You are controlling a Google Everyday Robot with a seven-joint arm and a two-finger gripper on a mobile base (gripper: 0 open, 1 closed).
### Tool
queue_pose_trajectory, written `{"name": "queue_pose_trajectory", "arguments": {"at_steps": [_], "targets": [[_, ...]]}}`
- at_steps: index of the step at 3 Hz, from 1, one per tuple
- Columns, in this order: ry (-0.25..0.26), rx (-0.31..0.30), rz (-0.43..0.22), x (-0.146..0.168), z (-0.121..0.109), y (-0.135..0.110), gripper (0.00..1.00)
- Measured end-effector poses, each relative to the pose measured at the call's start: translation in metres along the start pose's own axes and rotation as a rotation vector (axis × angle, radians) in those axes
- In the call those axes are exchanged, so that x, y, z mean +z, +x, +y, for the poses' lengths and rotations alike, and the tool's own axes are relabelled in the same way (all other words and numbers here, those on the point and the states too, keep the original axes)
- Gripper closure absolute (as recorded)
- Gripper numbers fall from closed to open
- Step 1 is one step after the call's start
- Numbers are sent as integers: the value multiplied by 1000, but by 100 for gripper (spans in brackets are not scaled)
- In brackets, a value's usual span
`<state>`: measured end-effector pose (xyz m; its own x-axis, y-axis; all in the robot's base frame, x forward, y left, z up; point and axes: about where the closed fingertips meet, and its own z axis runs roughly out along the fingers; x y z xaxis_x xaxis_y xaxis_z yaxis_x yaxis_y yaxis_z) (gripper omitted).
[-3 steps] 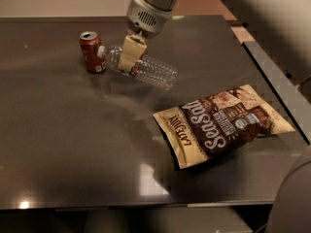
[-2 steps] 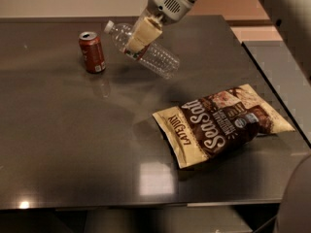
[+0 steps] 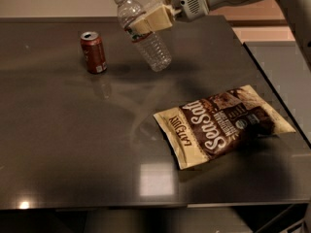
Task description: Place water bottle upright
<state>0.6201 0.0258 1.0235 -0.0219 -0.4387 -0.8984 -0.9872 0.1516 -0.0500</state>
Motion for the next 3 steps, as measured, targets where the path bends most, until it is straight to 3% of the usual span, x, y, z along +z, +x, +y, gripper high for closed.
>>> {"name": "queue_pose_trajectory", "arguments": {"at_steps": [1, 3], "targets": [[48, 42, -105, -2, -1, -3, 100], [136, 157, -189, 13, 3, 8, 100]]}}
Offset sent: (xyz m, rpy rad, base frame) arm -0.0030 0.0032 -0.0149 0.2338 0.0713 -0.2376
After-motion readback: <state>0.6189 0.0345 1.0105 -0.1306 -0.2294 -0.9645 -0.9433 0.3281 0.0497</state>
